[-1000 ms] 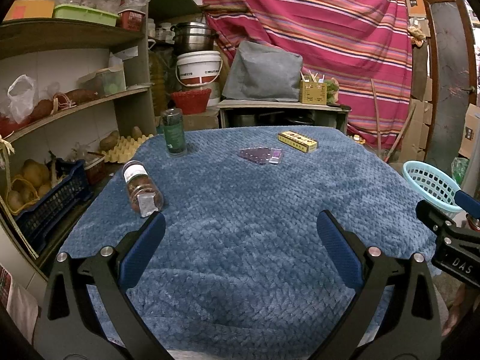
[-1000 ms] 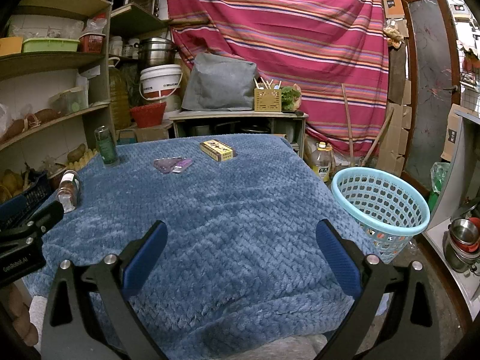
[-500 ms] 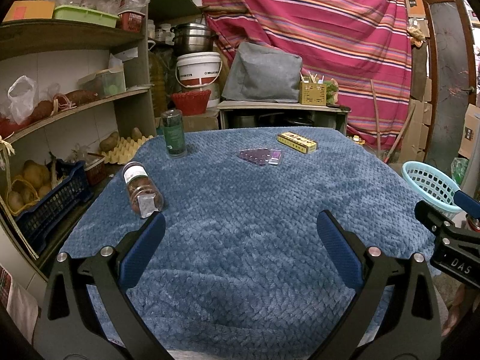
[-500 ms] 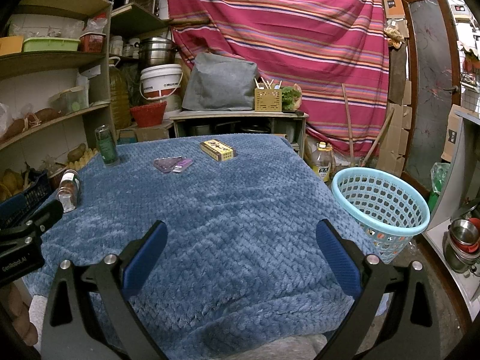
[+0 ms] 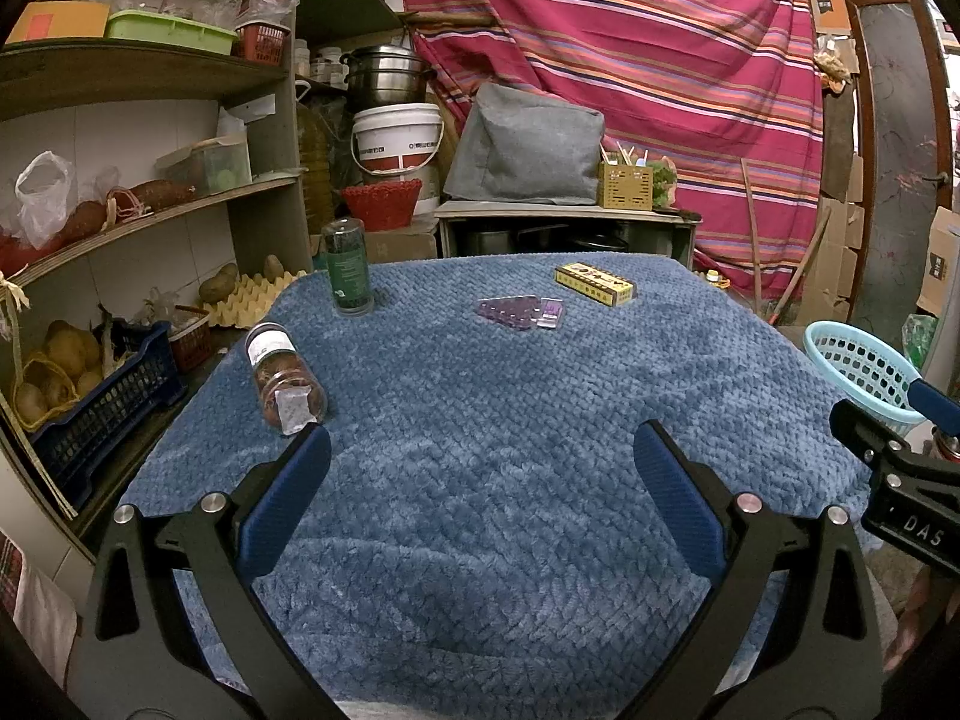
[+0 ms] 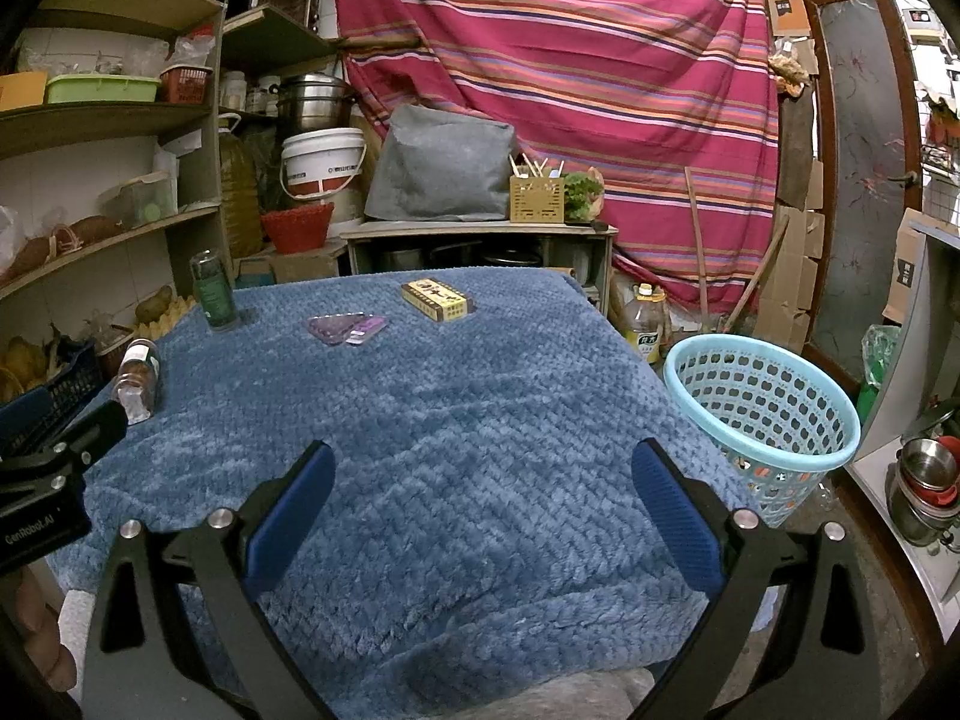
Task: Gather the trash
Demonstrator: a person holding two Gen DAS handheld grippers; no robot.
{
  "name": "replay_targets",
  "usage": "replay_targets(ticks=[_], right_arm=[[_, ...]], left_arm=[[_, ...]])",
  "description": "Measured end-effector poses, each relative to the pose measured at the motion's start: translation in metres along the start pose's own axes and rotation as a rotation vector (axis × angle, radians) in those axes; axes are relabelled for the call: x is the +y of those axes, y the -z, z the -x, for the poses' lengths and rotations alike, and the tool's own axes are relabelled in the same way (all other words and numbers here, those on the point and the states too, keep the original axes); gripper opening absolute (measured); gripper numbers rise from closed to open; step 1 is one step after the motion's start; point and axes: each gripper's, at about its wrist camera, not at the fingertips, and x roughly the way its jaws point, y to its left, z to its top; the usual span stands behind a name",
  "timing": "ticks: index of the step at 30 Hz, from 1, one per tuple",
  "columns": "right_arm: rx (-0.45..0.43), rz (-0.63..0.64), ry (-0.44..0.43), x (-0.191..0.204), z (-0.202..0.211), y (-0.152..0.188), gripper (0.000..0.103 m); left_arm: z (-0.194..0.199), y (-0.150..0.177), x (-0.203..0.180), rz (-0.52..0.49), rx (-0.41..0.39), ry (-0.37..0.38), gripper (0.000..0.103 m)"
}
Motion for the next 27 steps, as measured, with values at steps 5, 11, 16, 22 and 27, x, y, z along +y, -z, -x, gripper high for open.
replay_targets(ticks=[5, 11, 16, 22, 27], right_arm=[[0.000, 0.001, 0.001, 0.0004, -0.0003, 0.0000, 0.097], [0.000, 0.002, 0.001, -0.0008, -0.0001, 0.0005, 0.097], [0.002, 0.001, 0.000, -0.0007, -0.0003, 0.0005, 0.097], [0.000, 0.002, -0.001, -0.0015, -0.0004, 0.0008, 0.097], [0.000, 0.002, -0.001, -0.0013, -0.0003, 0.0006, 0.097]], left_arm=[[-0.0001, 0.0000, -0.0001, 0.000, 0.000, 0.000, 0.098], [-0.0003, 0.0001, 0.0003, 0.000, 0.001, 0.000, 0.098], [-0.0001, 0.0003, 0.0004, -0.001, 0.001, 0.000, 0.098], [-0.0005, 0.0003, 0.0002, 0.000, 0.000, 0.000, 0.098], [-0.0003, 0.0004, 0.0008, -0.002, 0.000, 0.000, 0.098]])
